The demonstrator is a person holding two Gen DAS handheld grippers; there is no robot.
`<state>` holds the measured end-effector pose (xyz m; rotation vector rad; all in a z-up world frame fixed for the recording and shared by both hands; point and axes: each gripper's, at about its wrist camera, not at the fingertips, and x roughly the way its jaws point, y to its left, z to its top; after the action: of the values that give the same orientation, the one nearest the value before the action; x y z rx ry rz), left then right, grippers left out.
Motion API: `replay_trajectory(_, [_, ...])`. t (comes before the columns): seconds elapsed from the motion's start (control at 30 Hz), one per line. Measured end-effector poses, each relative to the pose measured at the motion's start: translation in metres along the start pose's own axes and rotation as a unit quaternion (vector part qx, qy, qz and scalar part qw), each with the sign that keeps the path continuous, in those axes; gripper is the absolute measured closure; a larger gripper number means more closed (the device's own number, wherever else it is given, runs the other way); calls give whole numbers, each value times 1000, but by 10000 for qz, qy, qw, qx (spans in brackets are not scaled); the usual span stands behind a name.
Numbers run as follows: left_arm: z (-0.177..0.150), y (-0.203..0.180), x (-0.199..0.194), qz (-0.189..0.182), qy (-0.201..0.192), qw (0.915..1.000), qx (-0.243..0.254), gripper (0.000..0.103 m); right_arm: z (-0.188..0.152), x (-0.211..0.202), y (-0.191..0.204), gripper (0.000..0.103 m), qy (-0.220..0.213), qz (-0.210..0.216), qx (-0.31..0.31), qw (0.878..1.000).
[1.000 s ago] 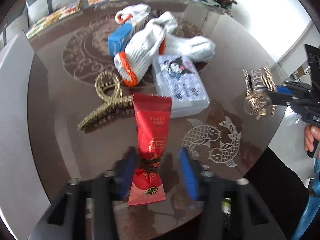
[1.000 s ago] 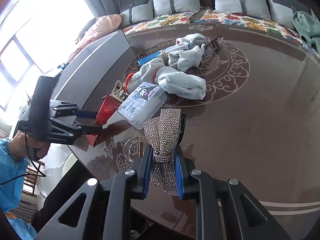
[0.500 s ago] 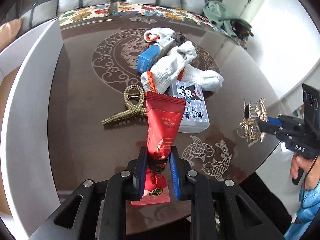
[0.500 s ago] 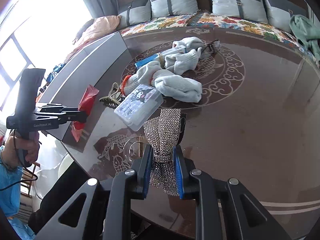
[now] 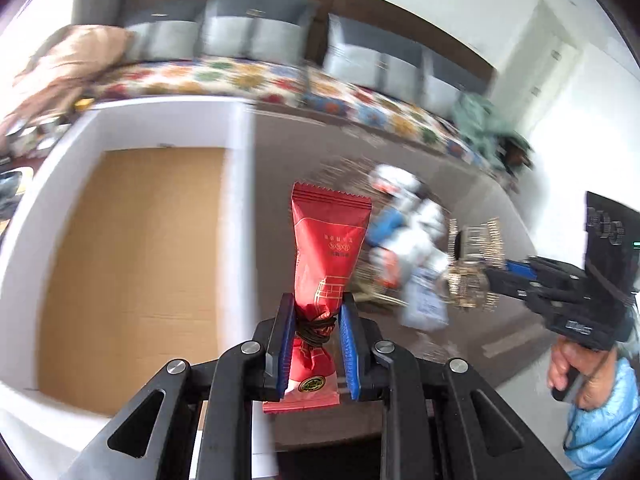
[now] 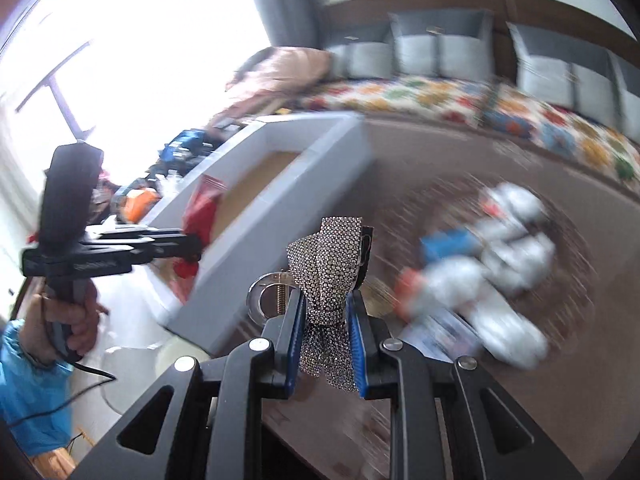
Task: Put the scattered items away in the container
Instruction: 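Lift the silver bow and red snack pack and carry both over the white box, then open the right tool over the box while the left tool releases the red pack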
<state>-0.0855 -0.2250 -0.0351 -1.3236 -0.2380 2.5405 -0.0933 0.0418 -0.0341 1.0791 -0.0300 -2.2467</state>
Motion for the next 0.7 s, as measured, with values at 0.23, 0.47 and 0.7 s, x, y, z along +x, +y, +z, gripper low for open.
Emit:
replay_trajectory(0.23, [-14,110,-11,700,125,9936,-880,82,63,81,115,82,108,855,-736,9936])
replay_trajectory(0.47, [-29,154,1,981,372,9876,-1168,82,62,186,184,82,923,844,-1412,9820])
replay_trajectory(0.7, [-32,162,23,1010,593,9845,-1307,80,47,224,185,79,1348,640,-1484,9776])
